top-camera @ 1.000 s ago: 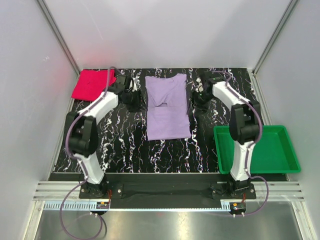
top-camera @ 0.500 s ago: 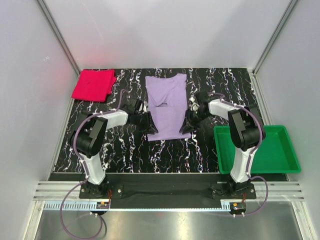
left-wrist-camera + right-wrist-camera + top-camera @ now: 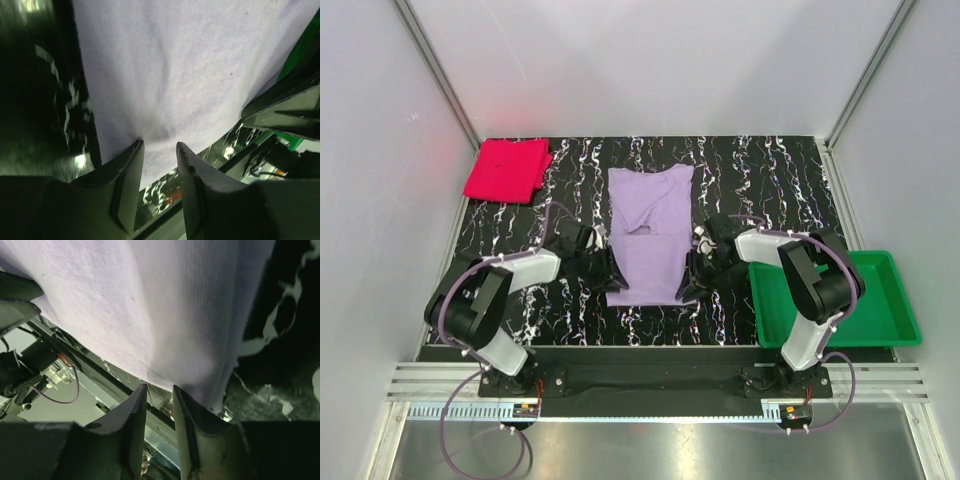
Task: Fold and stack the t-shirts
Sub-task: Fold the tshirt
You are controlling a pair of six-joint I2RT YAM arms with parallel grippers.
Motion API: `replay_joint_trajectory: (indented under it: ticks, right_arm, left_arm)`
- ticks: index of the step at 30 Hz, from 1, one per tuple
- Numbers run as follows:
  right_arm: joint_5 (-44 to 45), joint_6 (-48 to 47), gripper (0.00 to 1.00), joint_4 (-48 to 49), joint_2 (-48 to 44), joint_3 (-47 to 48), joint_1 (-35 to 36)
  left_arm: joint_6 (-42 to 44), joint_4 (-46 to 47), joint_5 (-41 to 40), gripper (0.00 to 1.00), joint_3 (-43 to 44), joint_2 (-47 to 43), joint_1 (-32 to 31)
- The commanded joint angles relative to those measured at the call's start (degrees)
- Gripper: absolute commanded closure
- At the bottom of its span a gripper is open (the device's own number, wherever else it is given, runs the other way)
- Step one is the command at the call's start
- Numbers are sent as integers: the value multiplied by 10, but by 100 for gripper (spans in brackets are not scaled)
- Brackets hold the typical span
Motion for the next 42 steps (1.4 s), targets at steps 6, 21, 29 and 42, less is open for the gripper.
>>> replay_joint_trajectory:
  ticks: [6,21,29,42]
  right_arm:
    - [108,-23,48,-98,-128,20,3]
    - [138,21,31,21,-195,-123,3]
    - [124,57,36,100,-161,-165,-16]
    - [124,86,46,115,-122,-167,-21]
  left_arm:
    - [48,-197,-131,41,10,-134,-16]
    - [-61,-59,-82,36,-155,-253,-18]
    - [-100,-18,-117,39,-172,-217,-18]
    - [-149,-78,-159,46,-157,-171,-19]
